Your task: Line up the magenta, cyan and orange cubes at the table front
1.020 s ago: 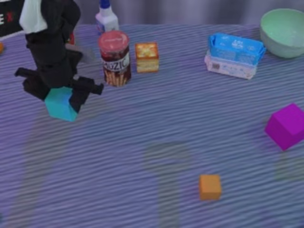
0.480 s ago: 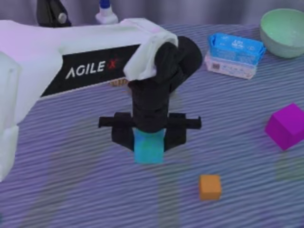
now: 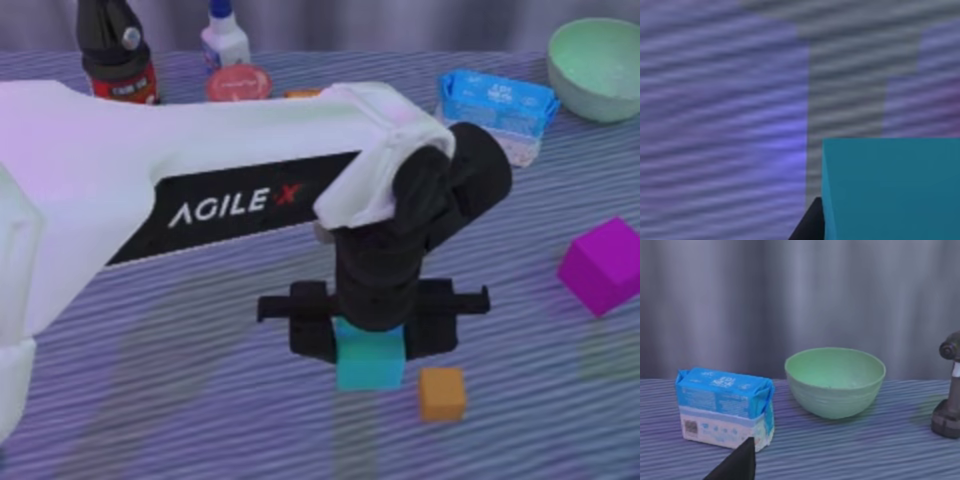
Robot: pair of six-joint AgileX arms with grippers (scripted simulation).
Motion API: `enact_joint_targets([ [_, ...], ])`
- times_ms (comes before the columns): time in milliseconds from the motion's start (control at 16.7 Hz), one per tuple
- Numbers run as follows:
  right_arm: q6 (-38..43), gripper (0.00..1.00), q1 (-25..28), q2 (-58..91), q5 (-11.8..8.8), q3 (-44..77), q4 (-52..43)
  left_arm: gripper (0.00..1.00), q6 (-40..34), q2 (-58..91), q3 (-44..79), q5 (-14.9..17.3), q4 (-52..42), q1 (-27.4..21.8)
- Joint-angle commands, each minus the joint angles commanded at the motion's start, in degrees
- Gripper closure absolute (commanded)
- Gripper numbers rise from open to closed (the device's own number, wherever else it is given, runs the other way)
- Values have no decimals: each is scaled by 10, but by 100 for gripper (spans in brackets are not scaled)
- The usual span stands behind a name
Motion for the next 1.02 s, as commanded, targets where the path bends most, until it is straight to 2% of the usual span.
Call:
enact_joint_targets([
  [240, 0, 0, 0, 0, 0, 0, 0, 100, 2, 6, -5, 1, 10, 3],
  [660, 0, 0, 0, 0, 0, 0, 0, 100, 3, 49, -82, 1, 133, 2],
  [960, 0, 0, 0, 0, 0, 0, 0, 100, 3, 52, -88, 0, 140, 2],
  [1020, 0, 0, 0, 0, 0, 0, 0, 92, 3, 52, -88, 0, 140, 2],
])
